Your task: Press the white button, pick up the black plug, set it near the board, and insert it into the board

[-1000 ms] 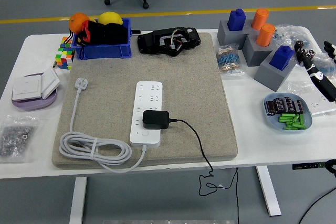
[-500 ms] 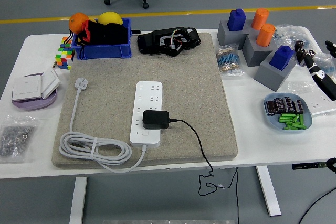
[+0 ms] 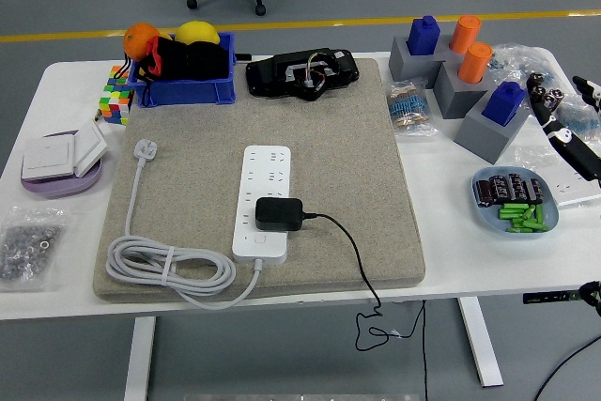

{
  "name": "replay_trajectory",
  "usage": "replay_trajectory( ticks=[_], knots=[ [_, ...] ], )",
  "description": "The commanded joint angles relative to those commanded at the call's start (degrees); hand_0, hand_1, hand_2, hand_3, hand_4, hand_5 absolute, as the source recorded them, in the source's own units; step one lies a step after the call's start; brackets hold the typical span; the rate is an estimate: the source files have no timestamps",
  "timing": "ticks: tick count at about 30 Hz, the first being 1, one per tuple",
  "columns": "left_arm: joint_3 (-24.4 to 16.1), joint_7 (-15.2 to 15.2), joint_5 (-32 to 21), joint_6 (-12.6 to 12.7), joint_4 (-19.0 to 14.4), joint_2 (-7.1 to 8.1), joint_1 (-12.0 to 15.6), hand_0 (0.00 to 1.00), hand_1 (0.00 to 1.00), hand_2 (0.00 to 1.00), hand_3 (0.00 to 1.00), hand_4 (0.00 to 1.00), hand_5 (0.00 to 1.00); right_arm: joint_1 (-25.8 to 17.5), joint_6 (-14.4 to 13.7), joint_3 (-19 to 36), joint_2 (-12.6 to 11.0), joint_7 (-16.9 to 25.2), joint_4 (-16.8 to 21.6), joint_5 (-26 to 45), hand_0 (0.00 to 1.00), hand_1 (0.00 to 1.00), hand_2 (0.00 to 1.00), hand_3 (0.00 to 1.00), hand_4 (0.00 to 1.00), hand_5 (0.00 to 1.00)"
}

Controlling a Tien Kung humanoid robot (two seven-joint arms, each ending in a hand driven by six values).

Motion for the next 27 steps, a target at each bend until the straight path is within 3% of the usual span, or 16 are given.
replay_trajectory(
  ticks=[27],
  knots=[
    [0.73, -0.22, -0.16, -0.09, 0.00, 0.38, -0.12, 0.625, 0.631, 0.637, 0.699, 0.562, 0.394, -0.02, 0.10, 0.50, 0.17, -0.70, -0.10, -0.65, 0.961, 0.891, 0.857, 0.838, 0.998, 0.718]
  ],
)
